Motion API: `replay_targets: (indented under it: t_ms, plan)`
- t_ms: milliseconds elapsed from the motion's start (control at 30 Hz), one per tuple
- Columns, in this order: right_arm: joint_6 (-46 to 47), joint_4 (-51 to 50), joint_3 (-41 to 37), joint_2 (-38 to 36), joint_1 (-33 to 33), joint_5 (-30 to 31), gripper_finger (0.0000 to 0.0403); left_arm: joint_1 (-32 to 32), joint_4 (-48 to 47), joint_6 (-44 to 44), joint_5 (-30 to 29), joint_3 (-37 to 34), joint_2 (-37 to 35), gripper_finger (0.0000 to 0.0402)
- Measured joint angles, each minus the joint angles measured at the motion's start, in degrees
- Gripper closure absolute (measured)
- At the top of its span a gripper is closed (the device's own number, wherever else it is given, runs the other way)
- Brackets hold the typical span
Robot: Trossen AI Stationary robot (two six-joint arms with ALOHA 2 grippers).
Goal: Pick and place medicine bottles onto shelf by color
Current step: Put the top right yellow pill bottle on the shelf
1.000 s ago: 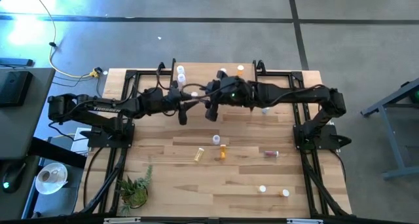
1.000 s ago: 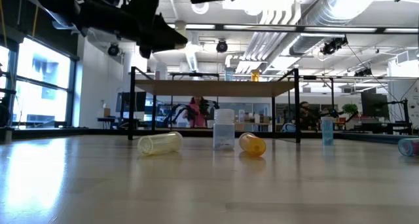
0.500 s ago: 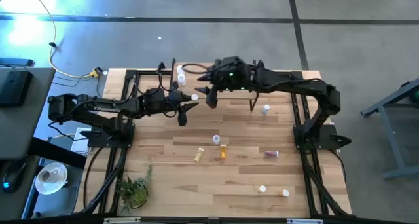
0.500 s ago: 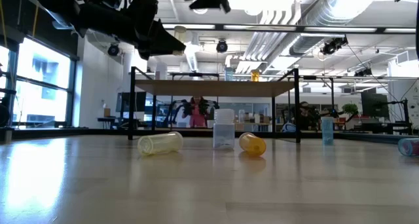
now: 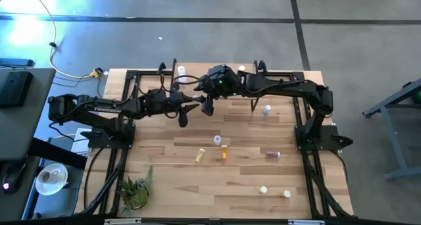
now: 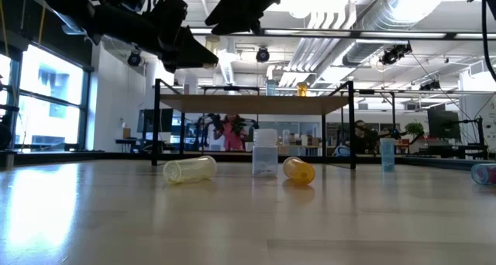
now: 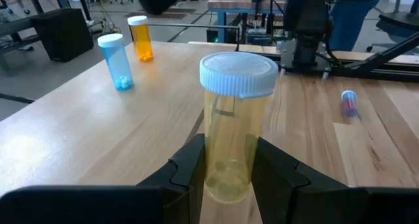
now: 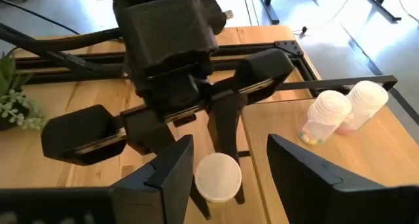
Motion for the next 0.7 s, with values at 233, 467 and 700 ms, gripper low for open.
replay_targets:
  t_ms: [233, 467, 700]
  plan:
    - [0.0, -1.6, 0.0, 0.8, 0.1, 0.1, 0.0217, 0.0, 1.7, -0.5, 0.0, 0.0, 0.0, 0.0309]
    - [0.5, -2.2, 0.0, 0.9, 0.0, 0.2, 0.0217, -0.1, 3.6, -2.0, 0.0, 0.0, 0.0, 0.0309]
    - [1.1, -2.4, 0.0, 0.9, 0.0, 0.1, 0.0247, -0.1, 3.6, -2.0, 0.0, 0.0, 0.0, 0.0309]
